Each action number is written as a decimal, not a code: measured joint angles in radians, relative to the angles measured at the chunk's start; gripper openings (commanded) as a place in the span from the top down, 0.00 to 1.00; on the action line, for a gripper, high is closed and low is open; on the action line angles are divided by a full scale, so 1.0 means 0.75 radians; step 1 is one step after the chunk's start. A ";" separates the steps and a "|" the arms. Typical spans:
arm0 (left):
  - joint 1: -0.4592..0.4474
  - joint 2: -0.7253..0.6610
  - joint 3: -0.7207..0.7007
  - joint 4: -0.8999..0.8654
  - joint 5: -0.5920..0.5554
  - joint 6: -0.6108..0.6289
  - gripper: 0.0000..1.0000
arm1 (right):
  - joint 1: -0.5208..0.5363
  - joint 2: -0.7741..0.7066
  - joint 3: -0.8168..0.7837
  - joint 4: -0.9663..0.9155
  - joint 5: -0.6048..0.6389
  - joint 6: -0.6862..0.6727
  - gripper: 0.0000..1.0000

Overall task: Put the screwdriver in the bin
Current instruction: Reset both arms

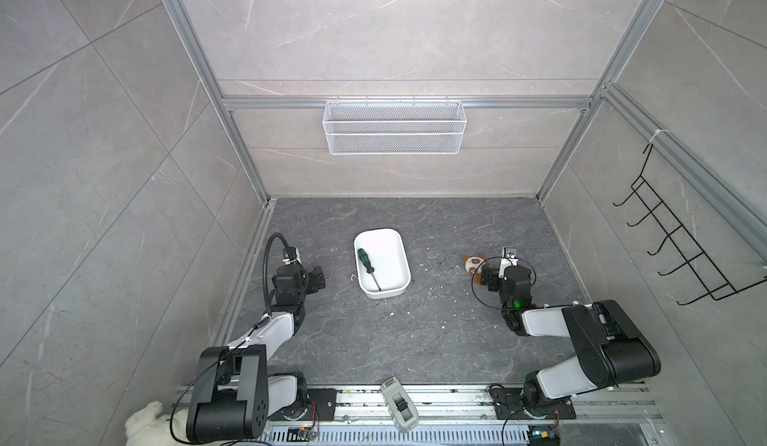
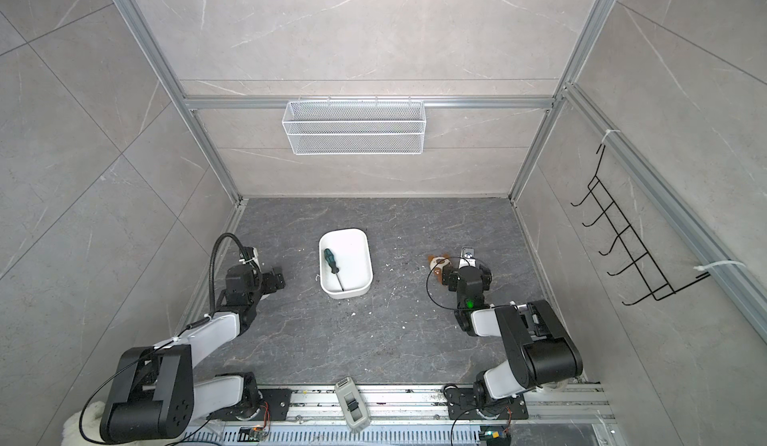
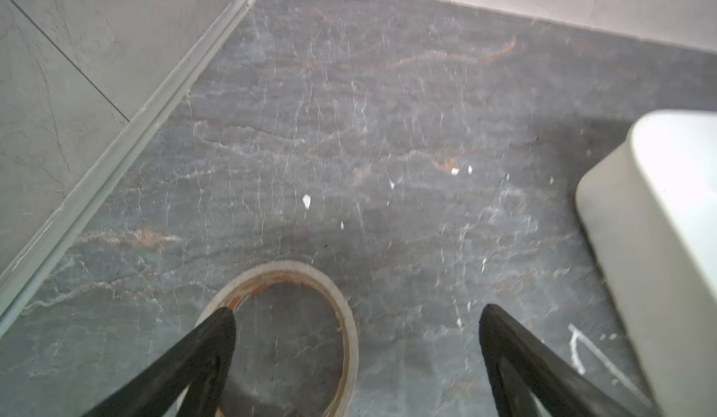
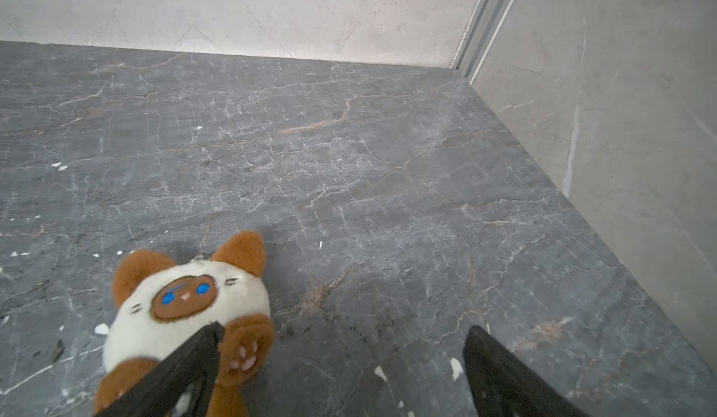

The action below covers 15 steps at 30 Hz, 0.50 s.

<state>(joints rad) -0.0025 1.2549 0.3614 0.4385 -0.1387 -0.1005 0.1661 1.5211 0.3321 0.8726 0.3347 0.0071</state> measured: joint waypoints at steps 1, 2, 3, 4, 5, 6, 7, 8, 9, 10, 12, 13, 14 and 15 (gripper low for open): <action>0.000 0.018 -0.019 0.039 -0.001 0.016 0.00 | 0.000 0.000 0.001 0.009 -0.005 0.001 0.01; 0.000 0.041 -0.028 0.071 -0.001 0.032 0.00 | 0.000 -0.001 0.001 0.013 -0.007 0.001 0.01; 0.000 0.067 -0.027 0.094 0.003 0.048 0.00 | 0.000 -0.001 0.001 0.024 -0.009 0.001 0.01; 0.000 0.086 -0.025 0.116 0.004 0.062 0.00 | 0.000 0.001 0.001 0.033 -0.013 0.001 0.01; 0.000 0.108 -0.022 0.146 0.004 0.077 0.00 | 0.000 0.001 0.001 0.041 -0.014 0.001 0.01; 0.000 0.135 -0.021 0.190 0.001 0.086 0.00 | 0.000 0.000 0.001 0.043 -0.014 0.001 0.01; 0.000 0.169 -0.020 0.239 -0.010 0.093 0.00 | 0.000 0.000 0.001 0.043 -0.014 0.001 0.01; 0.002 0.225 -0.017 0.306 -0.021 0.095 0.00 | 0.000 0.001 0.001 0.046 -0.014 0.001 0.01; 0.011 0.272 -0.015 0.350 -0.021 0.094 0.00 | 0.000 0.001 0.001 0.050 -0.014 0.001 0.01; 0.025 0.306 -0.016 0.368 -0.021 0.093 0.00 | 0.000 0.001 0.001 0.052 -0.015 0.001 0.01; 0.046 0.331 -0.019 0.385 -0.023 0.093 0.00 | 0.000 0.001 0.001 0.051 -0.019 0.001 0.01; 0.055 0.334 -0.019 0.399 -0.024 0.092 0.00 | 0.000 0.001 0.001 0.052 -0.019 0.001 0.01; 0.058 0.334 -0.019 0.414 -0.025 0.091 0.00 | 0.000 0.000 0.001 0.051 -0.020 0.001 0.01; 0.059 0.334 -0.019 0.429 -0.027 0.091 0.00 | 0.000 0.001 0.001 0.051 -0.023 0.001 0.01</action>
<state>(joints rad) 0.0418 1.5051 0.3473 0.7601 -0.1589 -0.0326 0.1661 1.5215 0.3328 0.9112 0.3172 0.0074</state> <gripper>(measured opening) 0.998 0.992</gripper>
